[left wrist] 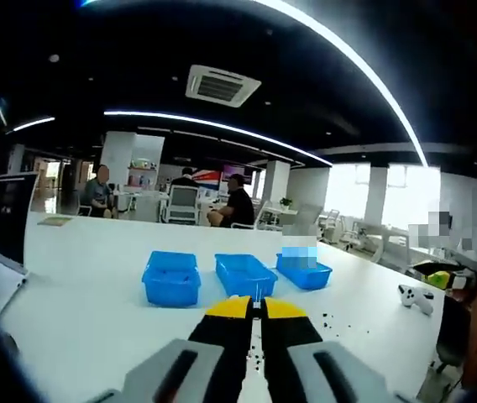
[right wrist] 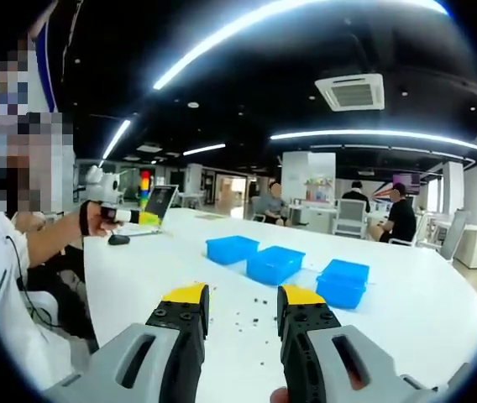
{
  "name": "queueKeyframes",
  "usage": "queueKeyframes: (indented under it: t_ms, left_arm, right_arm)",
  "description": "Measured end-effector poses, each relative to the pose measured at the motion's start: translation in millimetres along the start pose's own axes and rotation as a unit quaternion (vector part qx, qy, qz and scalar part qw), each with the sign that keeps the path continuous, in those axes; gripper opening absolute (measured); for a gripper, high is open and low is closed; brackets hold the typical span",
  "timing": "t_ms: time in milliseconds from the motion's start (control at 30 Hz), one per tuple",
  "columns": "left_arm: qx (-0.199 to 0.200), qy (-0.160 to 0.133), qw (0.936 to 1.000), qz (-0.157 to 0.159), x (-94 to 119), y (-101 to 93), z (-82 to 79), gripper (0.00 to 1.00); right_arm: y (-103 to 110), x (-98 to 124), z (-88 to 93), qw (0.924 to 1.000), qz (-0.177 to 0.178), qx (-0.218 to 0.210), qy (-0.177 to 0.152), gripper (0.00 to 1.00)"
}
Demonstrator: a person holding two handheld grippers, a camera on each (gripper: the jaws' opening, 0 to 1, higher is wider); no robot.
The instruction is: Pick up the resistors one by one and place each resistor into its matching bin, sorting the parts by color and model until every resistor is separated into the correct bin for its type
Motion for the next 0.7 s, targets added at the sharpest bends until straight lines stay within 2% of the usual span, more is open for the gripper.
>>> queueKeyframes:
  t_ms: [200,300,400,467,533,567,700]
  left_arm:
    - [-0.017,0.006,0.9998,-0.009,-29,12.4,-11.0,0.07]
    - [-0.024,0.014,0.9994,-0.018,-50,24.8,-16.1,0.07]
    - [-0.009,0.017,0.9997,-0.014,-74,38.0,-21.3,0.07]
    - [-0.022,0.016,0.9994,-0.02,-89,46.0,-23.1,0.07]
    - [-0.023,0.017,0.9994,-0.021,-92,47.7,-23.3,0.07]
    - [-0.016,0.016,0.9992,-0.034,-110,58.8,-24.6,0.07]
    - [-0.028,0.029,0.9976,-0.057,-132,71.2,-24.9,0.07]
  right_arm:
    - [-1,1,-0.4,1.0,0.001,-0.001,-0.002,0.34]
    - [-1,2,-0.6,1.0,0.002,0.0,-0.002,0.34]
    - [-1,2,-0.9,1.0,0.002,0.0,-0.002,0.34]
    - [-1,2,-0.2,1.0,0.004,0.0,-0.002,0.34]
    - [-1,2,-0.1,1.0,0.004,0.0,-0.002,0.34]
    - [-2,2,0.4,1.0,0.005,0.0,-0.001,0.34]
    - [-3,3,-0.5,1.0,0.006,0.0,-0.003,0.34]
Point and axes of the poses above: the point that each gripper's makers call its tool centre point, and the gripper's own axes: x roughly backward along the fingers, y roughly to its left, z roughly out of its underside, the point moved 5 cm from there along x, roughly backward along the fingers, and after that the axes turned 2 degrees about z, right-handed, at the moved point
